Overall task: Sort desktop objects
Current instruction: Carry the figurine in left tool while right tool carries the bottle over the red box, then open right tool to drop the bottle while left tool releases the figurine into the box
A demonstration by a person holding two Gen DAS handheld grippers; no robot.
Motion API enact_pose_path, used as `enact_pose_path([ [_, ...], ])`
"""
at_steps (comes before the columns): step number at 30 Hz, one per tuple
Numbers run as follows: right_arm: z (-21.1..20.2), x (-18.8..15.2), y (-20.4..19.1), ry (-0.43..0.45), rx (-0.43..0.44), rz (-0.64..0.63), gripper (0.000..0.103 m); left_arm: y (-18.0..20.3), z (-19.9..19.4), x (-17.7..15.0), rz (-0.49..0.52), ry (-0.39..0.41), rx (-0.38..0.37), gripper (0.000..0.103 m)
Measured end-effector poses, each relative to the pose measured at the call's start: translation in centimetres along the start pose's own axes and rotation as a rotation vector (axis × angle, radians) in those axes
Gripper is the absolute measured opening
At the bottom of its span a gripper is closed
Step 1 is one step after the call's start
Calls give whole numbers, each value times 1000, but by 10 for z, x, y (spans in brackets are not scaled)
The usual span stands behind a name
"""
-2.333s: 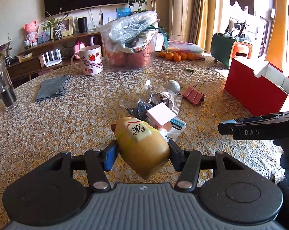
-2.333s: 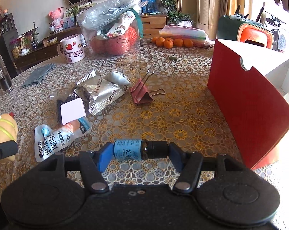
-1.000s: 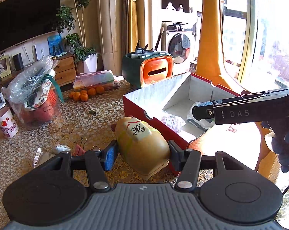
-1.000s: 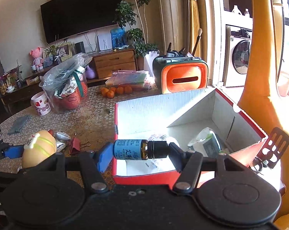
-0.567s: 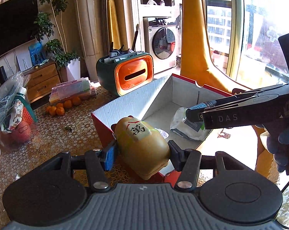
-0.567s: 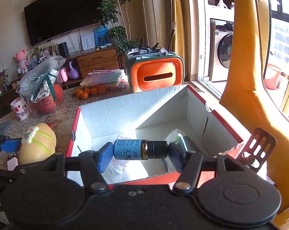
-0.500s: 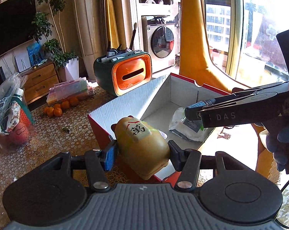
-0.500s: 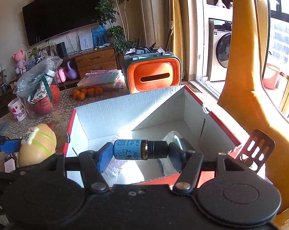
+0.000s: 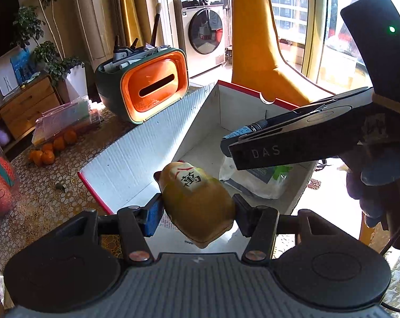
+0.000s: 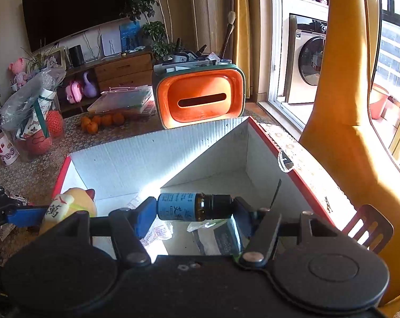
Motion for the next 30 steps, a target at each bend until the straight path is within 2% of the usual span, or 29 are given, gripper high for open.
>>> enact_pose_path([
  [10, 47, 22, 8, -101, -3, 12, 62, -2, 42, 8, -27, -109, -86, 55],
  [17, 83, 25, 9, -221, -26, -3, 62, 0, 58, 8, -36, -157, -131, 55],
  [21, 92, 26, 5, -286, -43, -35, 62, -3, 68, 7, -50, -195, -143, 55],
  [30, 103, 20, -2, -341, -88, -109, 63, -8, 86, 3, -111, -276, -191, 55],
])
Point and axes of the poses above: each gripper's, at about its wrist camera, not at the fingertips, and z roughly the way its jaws point, y to its right, x to its top, the point moved 4 cm from there along z, roughly the way its jaws point, and after that the axes turned 10 degrees about z, right-handed, at the moved point
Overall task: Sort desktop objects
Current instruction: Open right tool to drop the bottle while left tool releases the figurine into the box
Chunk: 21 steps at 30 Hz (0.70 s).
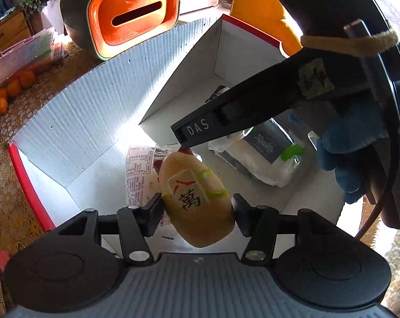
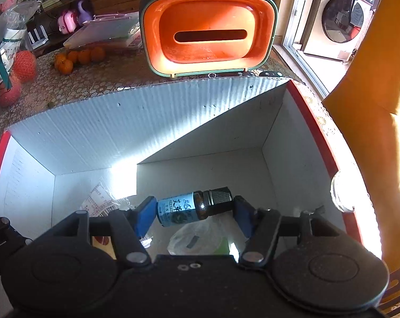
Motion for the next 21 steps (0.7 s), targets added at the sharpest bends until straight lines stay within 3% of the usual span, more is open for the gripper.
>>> enact_pose_path([
  [8, 1, 0, -3, -4, -8, -21, 66, 2, -1, -1, 5, -4, -25, 58],
  [12, -2, 0, 0, 0, 10, -2, 67, 3, -8, -3, 0, 23, -25, 64],
  [16, -9, -1, 2, 14, 34, 22, 76, 3, -17, -7, -16, 57, -6, 64],
  [21, -24, -6, 0, 34, 63, 27, 77, 6, -38, -14, -19, 119, 20, 64],
])
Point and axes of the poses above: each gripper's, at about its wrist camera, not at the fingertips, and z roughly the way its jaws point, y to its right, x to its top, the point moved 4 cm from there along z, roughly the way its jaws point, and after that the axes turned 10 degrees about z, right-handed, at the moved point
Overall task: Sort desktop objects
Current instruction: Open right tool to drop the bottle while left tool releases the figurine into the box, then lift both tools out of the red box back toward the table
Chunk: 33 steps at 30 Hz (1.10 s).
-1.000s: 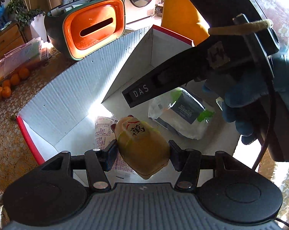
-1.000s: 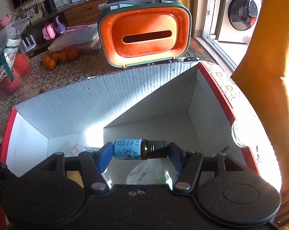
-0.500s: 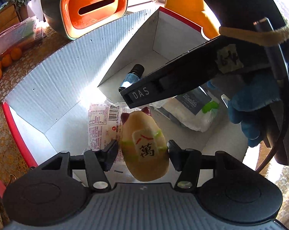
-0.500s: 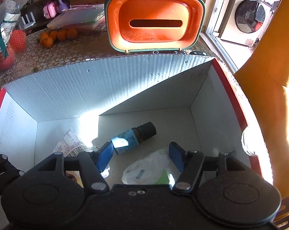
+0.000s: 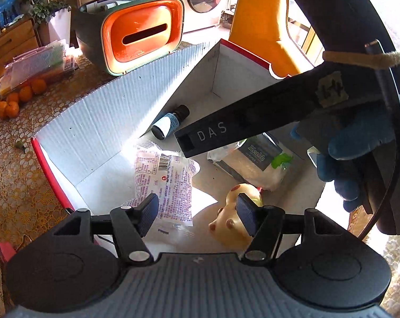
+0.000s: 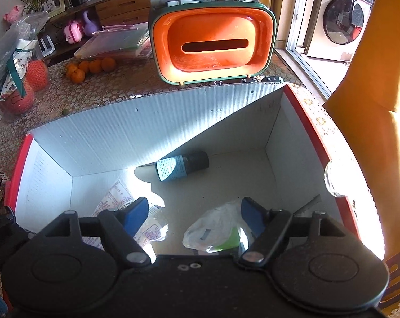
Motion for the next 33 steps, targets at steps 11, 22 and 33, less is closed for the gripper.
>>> enact_pose_path([
  [11, -46, -17, -17, 82, 75, -15, 80, 2, -54, -16, -29, 108, 15, 64],
  [22, -91, -43, -38, 170, 135, -29, 86, -2, -111, -46, -45, 203, 44, 64],
  [33, -129, -71, -77, 256, 199, -63, 95, -15, -156, -83, -70, 274, 64, 77],
])
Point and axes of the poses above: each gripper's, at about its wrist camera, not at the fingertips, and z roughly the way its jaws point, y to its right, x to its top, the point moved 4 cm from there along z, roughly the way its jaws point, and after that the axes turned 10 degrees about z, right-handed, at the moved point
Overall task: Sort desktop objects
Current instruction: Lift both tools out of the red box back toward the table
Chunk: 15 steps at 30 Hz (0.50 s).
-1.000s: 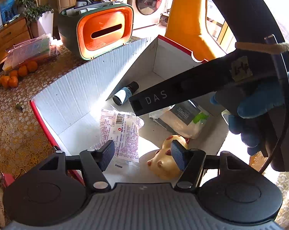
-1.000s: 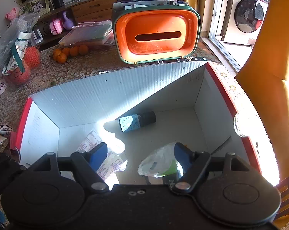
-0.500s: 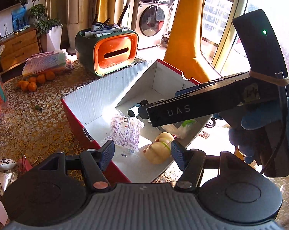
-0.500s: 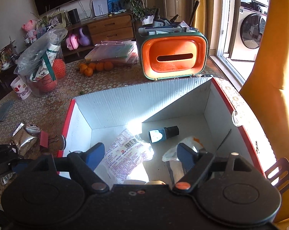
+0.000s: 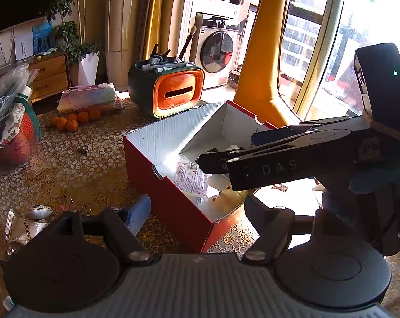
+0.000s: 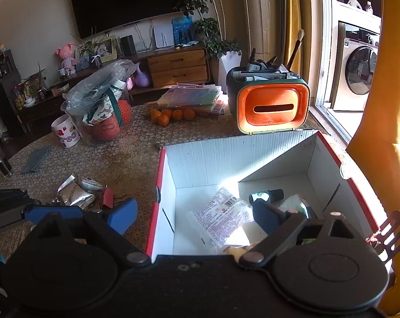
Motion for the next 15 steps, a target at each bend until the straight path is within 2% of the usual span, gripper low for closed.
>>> enact_pose_path([
  [15, -25, -24, -62, 78, 96, 24, 100, -36, -59, -38, -29, 83, 81, 84],
])
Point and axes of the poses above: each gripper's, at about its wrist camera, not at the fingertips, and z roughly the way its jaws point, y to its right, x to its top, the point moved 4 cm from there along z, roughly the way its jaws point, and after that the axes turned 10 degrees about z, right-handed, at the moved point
